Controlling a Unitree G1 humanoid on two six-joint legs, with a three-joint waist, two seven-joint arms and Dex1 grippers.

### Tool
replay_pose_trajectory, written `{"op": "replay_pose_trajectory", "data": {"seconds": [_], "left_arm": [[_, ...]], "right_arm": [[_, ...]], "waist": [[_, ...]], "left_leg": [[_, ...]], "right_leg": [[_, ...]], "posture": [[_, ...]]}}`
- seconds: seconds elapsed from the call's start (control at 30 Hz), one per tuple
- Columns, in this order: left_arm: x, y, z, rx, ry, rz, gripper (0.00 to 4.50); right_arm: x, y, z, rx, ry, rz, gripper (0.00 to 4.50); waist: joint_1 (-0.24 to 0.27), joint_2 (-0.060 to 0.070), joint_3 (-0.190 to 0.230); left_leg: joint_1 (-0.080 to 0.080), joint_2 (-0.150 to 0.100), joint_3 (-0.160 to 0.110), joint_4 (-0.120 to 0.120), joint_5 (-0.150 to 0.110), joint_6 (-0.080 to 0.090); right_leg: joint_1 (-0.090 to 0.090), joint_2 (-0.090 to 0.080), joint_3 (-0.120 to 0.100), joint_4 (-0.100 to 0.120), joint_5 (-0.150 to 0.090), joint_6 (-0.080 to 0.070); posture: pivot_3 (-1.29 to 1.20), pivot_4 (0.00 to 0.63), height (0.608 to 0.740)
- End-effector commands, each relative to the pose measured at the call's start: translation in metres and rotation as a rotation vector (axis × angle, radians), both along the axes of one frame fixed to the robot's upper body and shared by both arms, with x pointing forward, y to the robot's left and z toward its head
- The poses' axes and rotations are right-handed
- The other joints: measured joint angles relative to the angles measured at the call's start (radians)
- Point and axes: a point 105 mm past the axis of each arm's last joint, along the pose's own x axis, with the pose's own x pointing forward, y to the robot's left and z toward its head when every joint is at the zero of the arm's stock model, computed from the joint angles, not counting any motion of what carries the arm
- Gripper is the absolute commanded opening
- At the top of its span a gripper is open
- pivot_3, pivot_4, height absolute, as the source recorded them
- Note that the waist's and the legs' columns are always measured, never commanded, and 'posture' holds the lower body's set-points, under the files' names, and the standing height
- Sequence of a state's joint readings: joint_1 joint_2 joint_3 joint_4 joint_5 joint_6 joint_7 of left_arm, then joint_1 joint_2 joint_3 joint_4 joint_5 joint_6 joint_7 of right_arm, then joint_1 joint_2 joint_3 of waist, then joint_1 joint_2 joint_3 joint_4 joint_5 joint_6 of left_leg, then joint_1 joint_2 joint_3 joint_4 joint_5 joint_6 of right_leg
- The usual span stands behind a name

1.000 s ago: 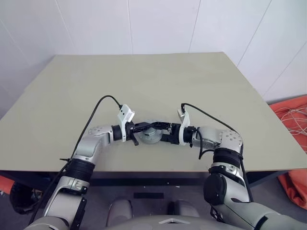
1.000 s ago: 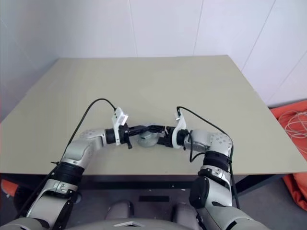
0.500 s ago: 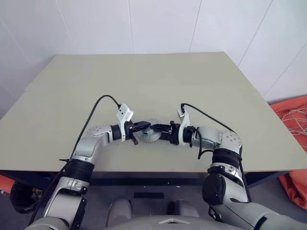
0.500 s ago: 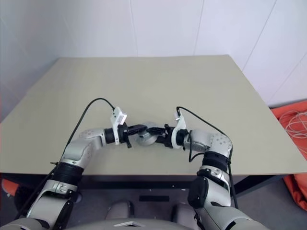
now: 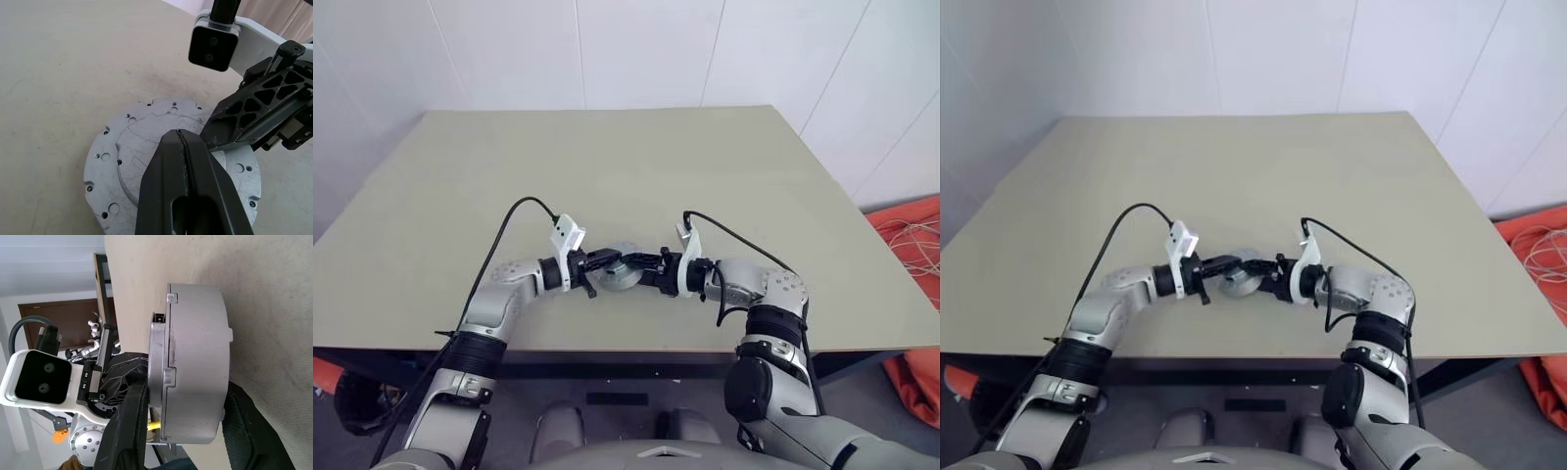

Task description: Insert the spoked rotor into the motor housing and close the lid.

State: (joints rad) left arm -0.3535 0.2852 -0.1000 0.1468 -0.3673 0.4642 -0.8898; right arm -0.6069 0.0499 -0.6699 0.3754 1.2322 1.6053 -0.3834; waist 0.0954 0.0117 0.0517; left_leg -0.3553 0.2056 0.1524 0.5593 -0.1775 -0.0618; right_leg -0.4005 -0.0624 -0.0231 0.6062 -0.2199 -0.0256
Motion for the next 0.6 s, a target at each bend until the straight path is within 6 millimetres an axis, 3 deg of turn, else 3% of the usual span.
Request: {"op": "replay_pose_trajectory", "data": {"seconds": [0.03, 0.23, 0.37, 0.47, 0.57, 0.6], "left_arm": [[-0.003, 0.004, -0.01, 0.009, 0.048, 0.039, 0.0], [0.007, 0.026, 0.027, -0.132, -0.035, 0.223, 0.0], [-0.007, 0.052, 0.054, -0.349, -0.024, 0.356, 0.0], [-0.027, 0.062, 0.055, -0.468, 0.053, 0.401, 0.0], [-0.048, 0.064, 0.045, -0.552, 0.175, 0.415, 0.0], [-0.054, 0.064, 0.042, -0.578, 0.21, 0.419, 0.37]], "right_arm": [[0.007, 0.008, 0.039, 0.13, -0.142, 0.0, 1.98], [0.01, 0.001, 0.033, 0.109, -0.124, -0.039, 1.98], [0.015, -0.006, 0.034, 0.116, -0.129, -0.09, 1.98], [0.018, -0.009, 0.036, 0.111, -0.135, -0.105, 1.98], [0.021, -0.01, 0.039, 0.111, -0.145, -0.11, 1.98], [0.022, -0.01, 0.041, 0.112, -0.149, -0.11, 1.98]], "waist": [[0.001, 0.0, 0.0], [0.001, 0.0, 0.0], [0.002, 0.0, 0.0], [0.002, 0.0, 0.001], [0.002, 0.0, 0.001], [0.002, 0.0, 0.001]], "left_leg": [[0.0, 0.0, 0.0, 0.0, 0.0, 0.0], [-0.004, 0.0, 0.0, 0.001, 0.0, 0.0], [-0.008, 0.0, -0.001, 0.002, 0.0, 0.0], [-0.011, -0.001, -0.002, 0.003, 0.0, 0.0], [-0.011, -0.001, -0.002, 0.004, 0.0, 0.0], [-0.011, 0.0, -0.002, 0.004, 0.0, 0.0]], "right_leg": [[0.0, 0.0, 0.0, 0.0, 0.0, 0.0], [-0.003, 0.001, 0.0, 0.0, 0.0, 0.0], [-0.005, 0.001, -0.001, 0.0, 0.004, -0.006], [-0.006, 0.002, -0.001, 0.0, 0.005, -0.007], [-0.006, 0.002, -0.002, 0.0, 0.004, -0.007], [-0.006, 0.003, -0.001, 0.0, 0.004, -0.007]], "posture": [[0.0, 0.0, 0.74], [0.0, 0.0, 0.74], [0.0, 0.0, 0.74], [0.0, 0.0, 0.74], [0.0, 0.0, 0.74], [0.0, 0.0, 0.74]]}}
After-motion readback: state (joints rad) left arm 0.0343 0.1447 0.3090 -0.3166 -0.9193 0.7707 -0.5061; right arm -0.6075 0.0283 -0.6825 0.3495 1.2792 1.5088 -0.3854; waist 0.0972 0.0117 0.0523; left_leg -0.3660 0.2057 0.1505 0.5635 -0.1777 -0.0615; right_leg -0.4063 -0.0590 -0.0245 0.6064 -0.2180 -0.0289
